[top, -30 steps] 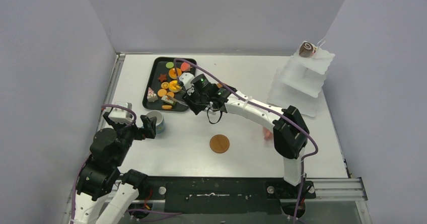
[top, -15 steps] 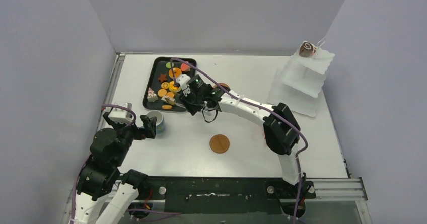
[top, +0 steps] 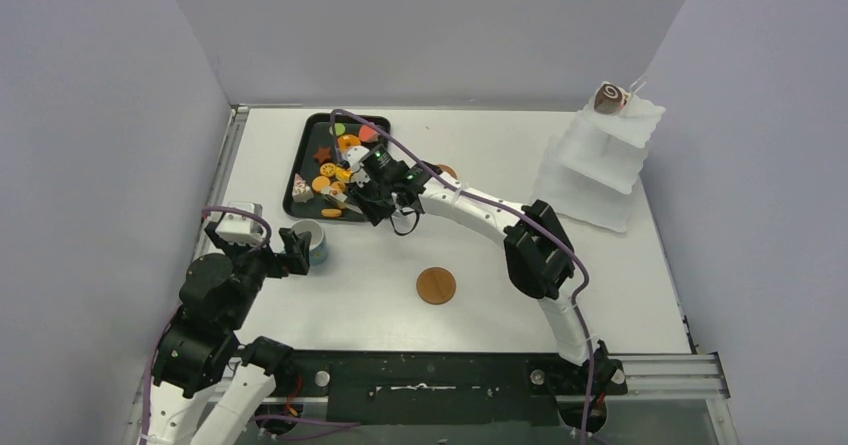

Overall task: Serve the afternoon tea
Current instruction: Pick up the desert from the tray.

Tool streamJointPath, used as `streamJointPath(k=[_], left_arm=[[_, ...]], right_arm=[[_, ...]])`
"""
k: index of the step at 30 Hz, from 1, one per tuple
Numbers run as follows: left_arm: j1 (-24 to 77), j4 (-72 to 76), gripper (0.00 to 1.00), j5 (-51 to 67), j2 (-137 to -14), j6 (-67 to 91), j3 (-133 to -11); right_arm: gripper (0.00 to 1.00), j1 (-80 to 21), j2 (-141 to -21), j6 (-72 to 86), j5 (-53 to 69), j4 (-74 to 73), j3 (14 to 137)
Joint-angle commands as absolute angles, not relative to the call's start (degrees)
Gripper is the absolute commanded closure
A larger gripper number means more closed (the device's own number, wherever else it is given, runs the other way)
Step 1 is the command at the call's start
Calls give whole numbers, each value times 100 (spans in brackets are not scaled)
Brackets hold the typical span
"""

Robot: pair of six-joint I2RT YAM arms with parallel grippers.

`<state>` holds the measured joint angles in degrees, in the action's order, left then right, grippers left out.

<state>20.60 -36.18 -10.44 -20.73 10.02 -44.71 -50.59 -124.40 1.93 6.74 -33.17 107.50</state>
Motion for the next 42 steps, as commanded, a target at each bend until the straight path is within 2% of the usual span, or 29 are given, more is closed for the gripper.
streamJointPath(k=[1, 4, 14, 22, 23, 25, 26, 30, 35, 42], left_arm=[[2030, -3271, 3, -993, -2083, 962, -4518], [2030, -3272, 3, -988, -2074, 967, -4509], [2030, -3276, 3, -962, -2059, 978, -4513], [2030, -3264, 3, -932, -2081, 984, -4518], [2030, -3263, 3, -932, -2083, 984, -4516], [2030, -3261, 3, -932, -2083, 984, -4517], [2030, -3261, 3, -936, -2083, 980, -4518], [2030, -3278, 3, -951, -2074, 980, -4517], [2030, -3278, 3, -966, -2082, 976, -4518], [2021, -3271, 3, -978, -2091, 976, -4518]], right_arm=[[100, -4963, -11928, 674, 382, -3268, 10708], [100, -4940, -11631, 910, 42, -3330, 10458], [100, -4879, -10864, 1361, 85, -3233, 9758], [100, -4882, -10760, 1290, 278, -3005, 9580], [96, -4883, -10770, 1276, 294, -2966, 9586], [77, -4878, -10824, 1263, 356, -2953, 9655], [72, -4878, -10854, 1243, 392, -2961, 9704], [59, -4885, -11027, 981, 352, -2899, 9858], [52, -4878, -11315, 561, 248, -3033, 10141], [51, -4878, -11675, 217, 176, -3358, 10610]])
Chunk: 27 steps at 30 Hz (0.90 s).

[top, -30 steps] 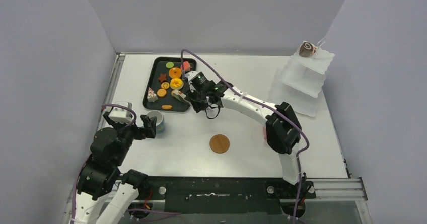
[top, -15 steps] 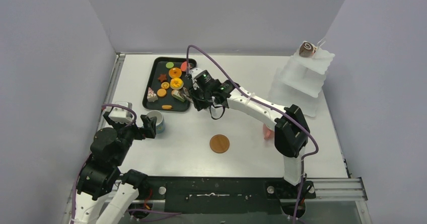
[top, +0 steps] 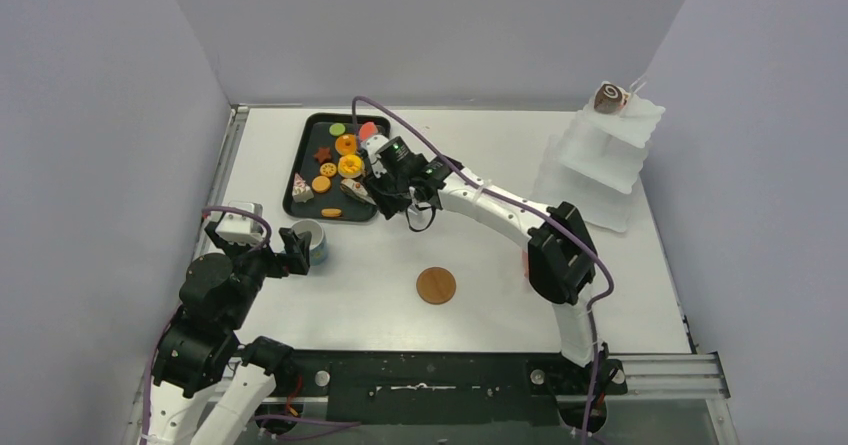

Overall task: Serve the afternoon tea
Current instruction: Pick up the desert from the tray.

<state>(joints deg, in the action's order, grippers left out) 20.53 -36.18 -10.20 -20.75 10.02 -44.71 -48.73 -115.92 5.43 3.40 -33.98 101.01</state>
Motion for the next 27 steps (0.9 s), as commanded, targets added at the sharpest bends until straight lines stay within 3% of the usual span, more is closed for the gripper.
streamJointPath(k=[1, 5, 7, 9, 11, 27], left_arm=[[2021, -3270, 3, -985, -2092, 974, -4518], [2021, -3275, 3, -979, -2095, 967, -4518], [2013, -3275, 3, -985, -2092, 965, -4518], [2013, -3272, 3, -986, -2083, 967, -4518], [2013, -3278, 3, -985, -2079, 967, -4515], [2013, -3274, 3, -976, -2056, 967, -4516]], right_arm=[[51, -4878, -11741, 181, 122, -3421, 10692], [52, -4886, -12010, 74, 49, -3752, 11064], [58, -4895, -12063, 47, 141, -3850, 11183], [75, -4900, -12088, 44, 261, -3966, 11298], [100, -4904, -12096, 107, 269, -4102, 11427], [100, -4906, -11306, 643, 176, -3991, 11077]])
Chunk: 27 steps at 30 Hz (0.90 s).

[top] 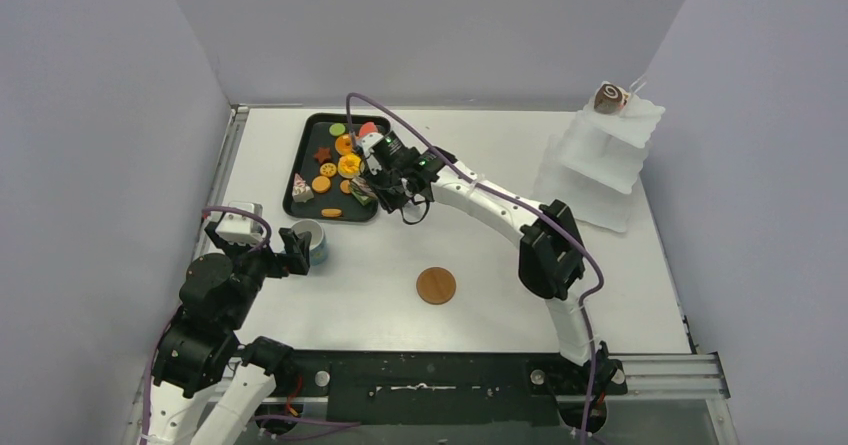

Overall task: Serve the afternoon tea
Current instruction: Pick up the desert from the tray, then place the desert on the desert table.

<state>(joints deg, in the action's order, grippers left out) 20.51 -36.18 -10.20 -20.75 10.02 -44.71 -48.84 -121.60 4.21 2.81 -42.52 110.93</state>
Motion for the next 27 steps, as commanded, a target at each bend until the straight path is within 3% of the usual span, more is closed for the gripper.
streamJointPath(k=[1, 10, 27], left_arm=[[2013, -3271, 3, -976, -2057, 967, -4517], [2013, -3268, 3, -950, -2071, 967, -4509], [2013, -3252, 3, -880, -2038, 984, -4482]], right_arm=[[100, -4904, -11211, 665, 142, -3972, 11026], [99, -4870, -10340, 768, -592, -4165, 10780], [96, -4524, -8712, 912, -3212, -5705, 11059]])
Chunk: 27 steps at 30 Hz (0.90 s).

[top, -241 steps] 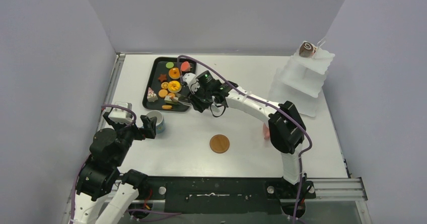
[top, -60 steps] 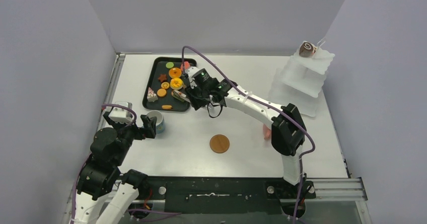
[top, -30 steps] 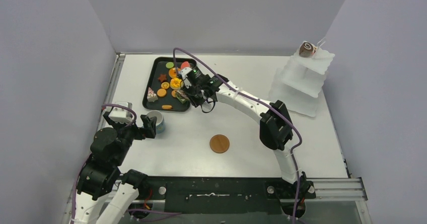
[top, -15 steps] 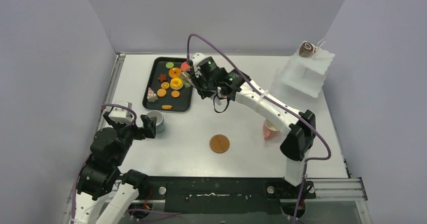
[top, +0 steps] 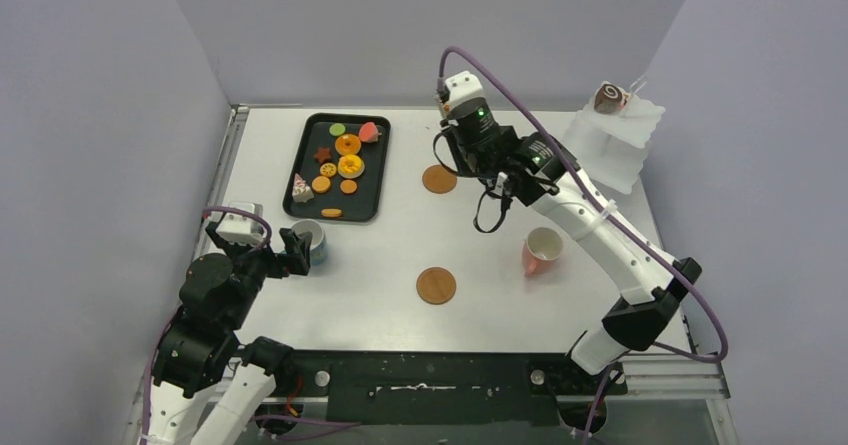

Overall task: Serve the afternoon tea
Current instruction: Place the desert on the desert table.

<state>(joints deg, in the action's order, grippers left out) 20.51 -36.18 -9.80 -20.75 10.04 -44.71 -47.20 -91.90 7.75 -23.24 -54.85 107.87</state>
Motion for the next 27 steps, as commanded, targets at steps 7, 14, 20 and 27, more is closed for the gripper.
streamJointPath(k=[7, 14, 20, 27], left_arm=[[2021, -3233, 3, -836, -2013, 994, -4468], [2060, -3217, 3, -817, -2014, 993, -4469], [2114, -3241, 3, -826, -2004, 989, -4472], [2169, -3239, 3, -826, -1985, 993, -4470]], right_arm=[[94, -3907, -8106, 1187, -3722, -6235, 11029], [93, -3553, -7613, 1488, -4446, -6695, 11084], [93, -3404, -7348, 1767, -4664, -7091, 10917], [92, -3269, -7213, 1994, -4867, -7428, 10873]])
